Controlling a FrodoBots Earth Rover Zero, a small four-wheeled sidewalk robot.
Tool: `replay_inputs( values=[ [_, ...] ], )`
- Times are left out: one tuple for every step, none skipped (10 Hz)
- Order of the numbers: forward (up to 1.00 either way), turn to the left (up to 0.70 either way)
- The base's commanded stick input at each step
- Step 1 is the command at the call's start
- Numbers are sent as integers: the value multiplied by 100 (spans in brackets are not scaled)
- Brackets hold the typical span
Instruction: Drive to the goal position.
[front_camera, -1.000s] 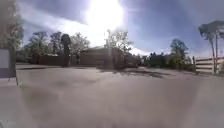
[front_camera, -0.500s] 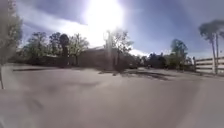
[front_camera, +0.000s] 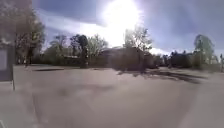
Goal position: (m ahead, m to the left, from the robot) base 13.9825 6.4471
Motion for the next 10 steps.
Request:
replay_inputs(
  values=[
    [100, 7],
    [100, 40],
    [100, 40],
    [100, 15],
    [100, 0],
    [100, 0],
    [100, 0],
    [100, 0],
    [100, 0],
    [100, 0]
  ],
)
